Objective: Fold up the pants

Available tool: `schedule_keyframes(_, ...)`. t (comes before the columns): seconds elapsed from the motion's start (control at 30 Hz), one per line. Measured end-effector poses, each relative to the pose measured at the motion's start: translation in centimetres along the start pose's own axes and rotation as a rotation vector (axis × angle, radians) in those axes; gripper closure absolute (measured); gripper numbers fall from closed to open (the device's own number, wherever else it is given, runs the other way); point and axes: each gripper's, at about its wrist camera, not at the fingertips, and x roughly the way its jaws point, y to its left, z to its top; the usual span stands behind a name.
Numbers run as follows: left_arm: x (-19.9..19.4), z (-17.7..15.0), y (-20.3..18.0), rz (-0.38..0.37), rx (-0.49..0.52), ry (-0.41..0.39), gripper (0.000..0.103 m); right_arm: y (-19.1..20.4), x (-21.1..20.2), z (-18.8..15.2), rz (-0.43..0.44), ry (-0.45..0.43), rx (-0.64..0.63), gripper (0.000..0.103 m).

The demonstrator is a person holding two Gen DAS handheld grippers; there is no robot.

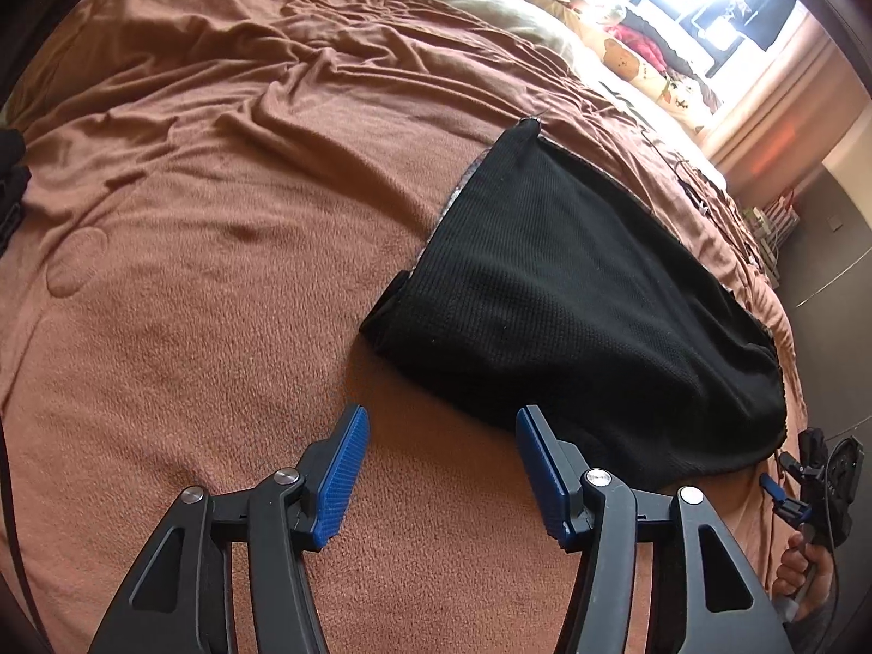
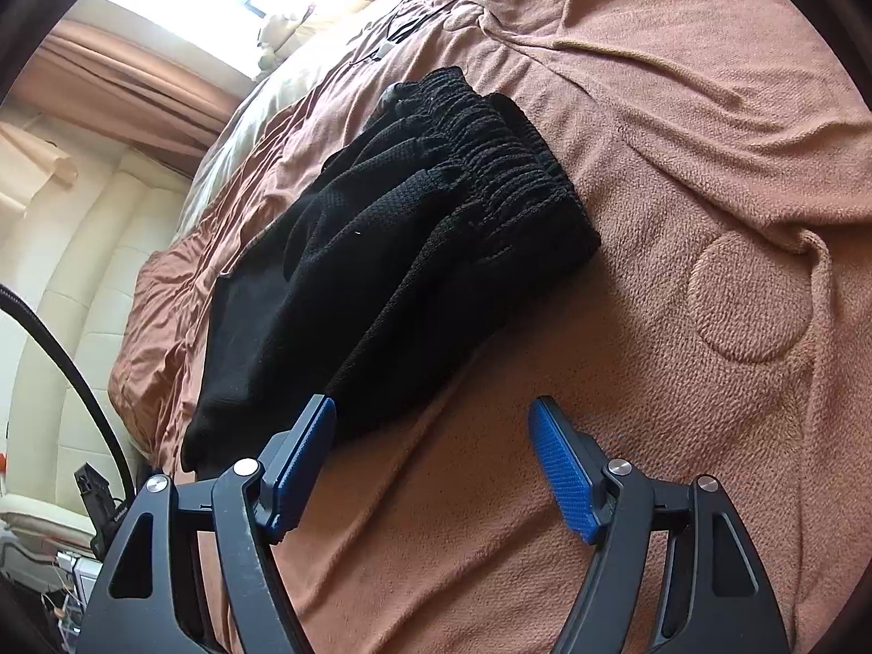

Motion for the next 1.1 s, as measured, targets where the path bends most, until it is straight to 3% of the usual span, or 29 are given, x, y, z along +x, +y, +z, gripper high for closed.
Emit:
schedule_keyframes(0.13, 1.0, -0.3, 0.6, -0.007, -0.024, 0.022, 0.048, -0.1, 0.9, 0.8, -0.015, -0.01, 0.007, 0.033)
schedule_keyframes(0.23, 1.3, -0.2, 1.0, -0.019, -0.037, 0.029, 0.055, 0.2, 1.5, 1.3, -0.028, -0.02, 0.016, 0.046)
schedule_keyframes(0.3, 1.2, 0.0, 1.2, -0.027, -0.044, 0.024, 0.06, 0.1, 1.9, 1.5, -0.03, -0.025, 0.033, 0.076)
schedule_keyframes(0.37, 1.1, 0.3, 1.5, -0.035, -0.054, 0.019, 0.066, 0.0, 1.6, 1.5, -0.027, -0.032, 0.046, 0.093)
schedule_keyframes(0.4, 1.1, 0.4, 1.6, -0.04, -0.058, 0.017, 0.066, -0.1, 1.4, 1.6, -0.026, -0.039, 0.047, 0.096)
schedule_keyframes(0.67, 2.0, 1.5, 1.3, -0.069, -0.075, 0.019, 0.066, 0.1, -1.2, 0.8, -0.019, -0.104, 0.011, 0.1)
schedule_keyframes(0.87, 2.0, 2.6, 1.4, -0.066, -0.086, -0.012, 0.066, -0.9, -0.2, 0.3, -0.018, -0.041, 0.058, 0.098)
schedule_keyframes(1.1, 2.2, 3.9, 1.2, -0.048, -0.069, -0.02, 0.066, -0.4, -0.6, 0.9, -0.013, -0.035, 0.047, 0.094)
